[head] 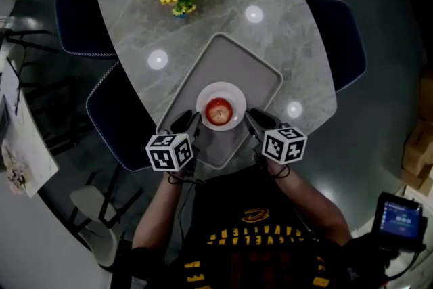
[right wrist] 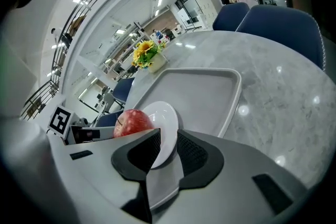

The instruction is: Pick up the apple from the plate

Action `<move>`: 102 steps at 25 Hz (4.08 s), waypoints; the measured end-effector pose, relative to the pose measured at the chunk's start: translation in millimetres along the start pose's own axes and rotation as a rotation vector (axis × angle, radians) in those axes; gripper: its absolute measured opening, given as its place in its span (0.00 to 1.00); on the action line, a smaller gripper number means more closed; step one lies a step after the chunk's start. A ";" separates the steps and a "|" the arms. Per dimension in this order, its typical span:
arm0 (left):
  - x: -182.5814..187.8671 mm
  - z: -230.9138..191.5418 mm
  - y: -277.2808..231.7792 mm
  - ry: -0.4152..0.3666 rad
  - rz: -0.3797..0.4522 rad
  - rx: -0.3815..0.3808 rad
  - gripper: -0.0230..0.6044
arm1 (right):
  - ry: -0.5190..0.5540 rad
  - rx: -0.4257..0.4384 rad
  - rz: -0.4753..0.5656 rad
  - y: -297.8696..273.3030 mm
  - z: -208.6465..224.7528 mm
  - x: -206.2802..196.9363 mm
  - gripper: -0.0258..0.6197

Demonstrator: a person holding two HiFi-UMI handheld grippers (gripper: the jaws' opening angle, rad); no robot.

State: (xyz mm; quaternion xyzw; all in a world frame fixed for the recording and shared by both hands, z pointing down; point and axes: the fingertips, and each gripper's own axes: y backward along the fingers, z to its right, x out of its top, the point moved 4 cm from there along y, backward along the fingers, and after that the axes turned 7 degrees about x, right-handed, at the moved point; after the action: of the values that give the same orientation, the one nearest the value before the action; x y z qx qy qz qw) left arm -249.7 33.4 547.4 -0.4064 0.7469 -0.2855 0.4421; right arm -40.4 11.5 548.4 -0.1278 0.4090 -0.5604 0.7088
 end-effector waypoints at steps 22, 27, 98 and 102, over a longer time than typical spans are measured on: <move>-10.9 2.8 -7.1 0.008 -0.102 -0.066 0.17 | -0.053 -0.052 -0.083 -14.5 -3.3 -9.4 0.20; -13.4 -1.0 -7.2 0.074 -0.104 -0.073 0.11 | -0.093 -0.046 -0.068 -12.5 -0.5 -10.5 0.13; -46.3 206.7 -48.3 0.174 -0.188 -0.054 0.09 | -0.253 0.085 -0.011 152.8 131.5 29.4 0.10; -47.4 226.5 -63.4 0.161 -0.202 -0.057 0.09 | -0.254 0.084 -0.006 164.6 152.6 35.7 0.10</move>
State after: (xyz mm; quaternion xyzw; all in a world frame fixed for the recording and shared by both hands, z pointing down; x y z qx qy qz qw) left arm -11.8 26.9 516.5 -0.4675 0.7433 -0.3388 0.3378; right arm 184.9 -7.1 524.1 -0.1694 0.2917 -0.5585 0.7578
